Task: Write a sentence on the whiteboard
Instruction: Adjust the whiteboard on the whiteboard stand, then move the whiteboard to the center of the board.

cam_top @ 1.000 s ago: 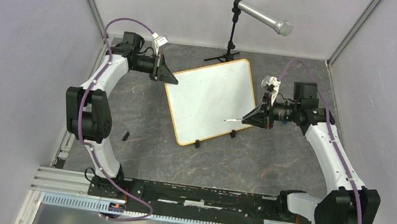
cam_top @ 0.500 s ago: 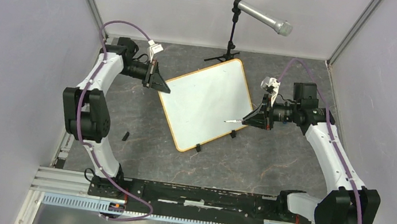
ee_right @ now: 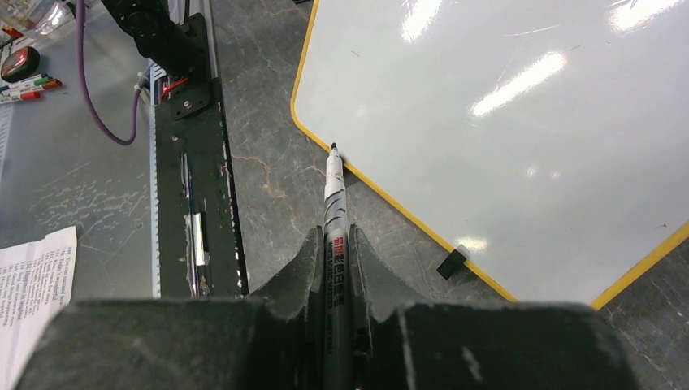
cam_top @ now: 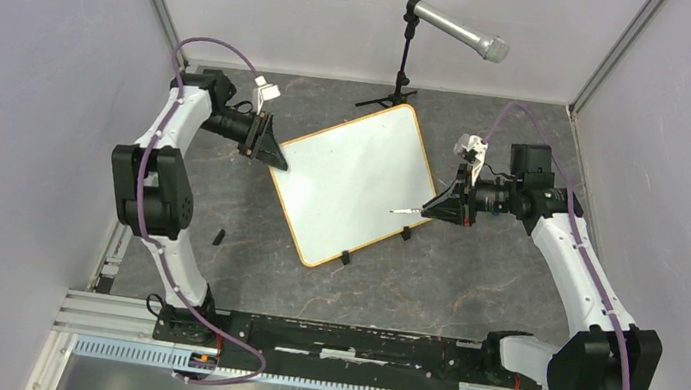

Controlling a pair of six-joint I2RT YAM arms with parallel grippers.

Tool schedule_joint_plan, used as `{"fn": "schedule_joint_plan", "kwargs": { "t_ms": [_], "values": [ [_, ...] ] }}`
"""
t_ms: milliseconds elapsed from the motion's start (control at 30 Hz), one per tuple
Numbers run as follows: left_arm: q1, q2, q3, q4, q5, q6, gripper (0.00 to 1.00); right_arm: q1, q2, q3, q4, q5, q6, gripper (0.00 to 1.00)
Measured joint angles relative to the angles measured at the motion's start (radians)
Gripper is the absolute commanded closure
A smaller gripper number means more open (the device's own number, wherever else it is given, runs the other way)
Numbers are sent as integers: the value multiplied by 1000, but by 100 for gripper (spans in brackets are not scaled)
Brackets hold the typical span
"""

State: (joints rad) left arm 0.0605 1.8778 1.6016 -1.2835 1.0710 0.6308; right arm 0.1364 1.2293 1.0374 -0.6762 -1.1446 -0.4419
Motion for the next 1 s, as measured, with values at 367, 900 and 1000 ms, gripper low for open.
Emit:
{"fn": "schedule_joint_plan", "kwargs": {
  "t_ms": [367,900,1000],
  "values": [
    [1,-214,139,130,-297,-82,1,-87,0,52,-24,-13,1,100],
    [-1022,-388,-215,148,-902,218,30,-447,9,60,103,-26,131,100],
    [-1104,-346,-252,192,-972,256,34,-448,5,21,140,-24,160,100]
  ]
}}
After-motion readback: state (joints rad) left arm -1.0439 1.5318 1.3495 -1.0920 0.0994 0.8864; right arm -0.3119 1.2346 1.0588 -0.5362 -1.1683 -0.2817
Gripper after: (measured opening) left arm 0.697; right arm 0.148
